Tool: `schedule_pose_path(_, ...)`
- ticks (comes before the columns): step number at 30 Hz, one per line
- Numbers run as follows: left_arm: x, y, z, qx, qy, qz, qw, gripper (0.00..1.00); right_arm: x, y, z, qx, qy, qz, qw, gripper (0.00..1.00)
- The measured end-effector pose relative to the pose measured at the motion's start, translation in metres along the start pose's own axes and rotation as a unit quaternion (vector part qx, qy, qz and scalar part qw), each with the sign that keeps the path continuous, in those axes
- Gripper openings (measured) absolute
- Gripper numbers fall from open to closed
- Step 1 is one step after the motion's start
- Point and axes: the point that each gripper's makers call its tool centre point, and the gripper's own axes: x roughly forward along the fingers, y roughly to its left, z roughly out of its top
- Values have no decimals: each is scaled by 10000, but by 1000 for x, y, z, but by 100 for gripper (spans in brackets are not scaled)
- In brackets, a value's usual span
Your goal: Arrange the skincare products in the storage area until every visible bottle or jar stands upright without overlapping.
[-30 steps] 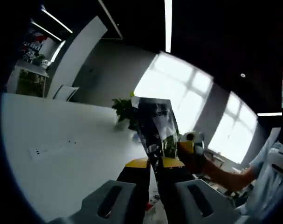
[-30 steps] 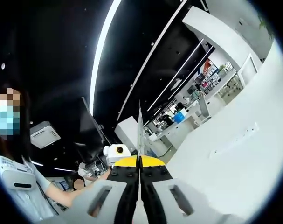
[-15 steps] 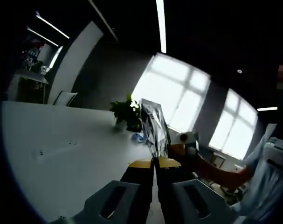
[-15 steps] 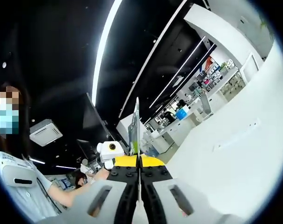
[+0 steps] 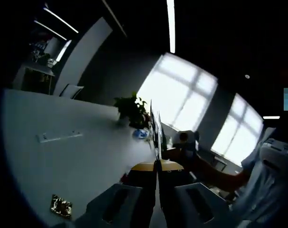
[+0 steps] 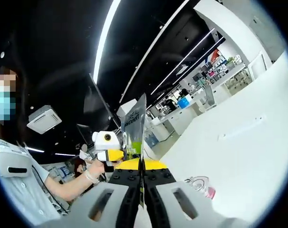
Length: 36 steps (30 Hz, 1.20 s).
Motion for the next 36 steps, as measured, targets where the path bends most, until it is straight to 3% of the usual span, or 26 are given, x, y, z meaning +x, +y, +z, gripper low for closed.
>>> schedule_pose_path(6,-17,-11,-4,24,-81,18,10000,0,6,16,-10,-12,160,304,9994,2)
schedule_pose_path(17,-34,-23,-19,-145,-216,21,9997,0,13,14,-41,-304,749,156,9966,6)
schedule_pose_path(26,-52,-12,-44,-437,-191,310,9984,0,12,7,-58,-472,1020,-104,9936,10)
schedule_pose_path(36,-77,7,-59,-787,-383,710,9936,0,10,4,-71,-478,1244,-209,9909,10)
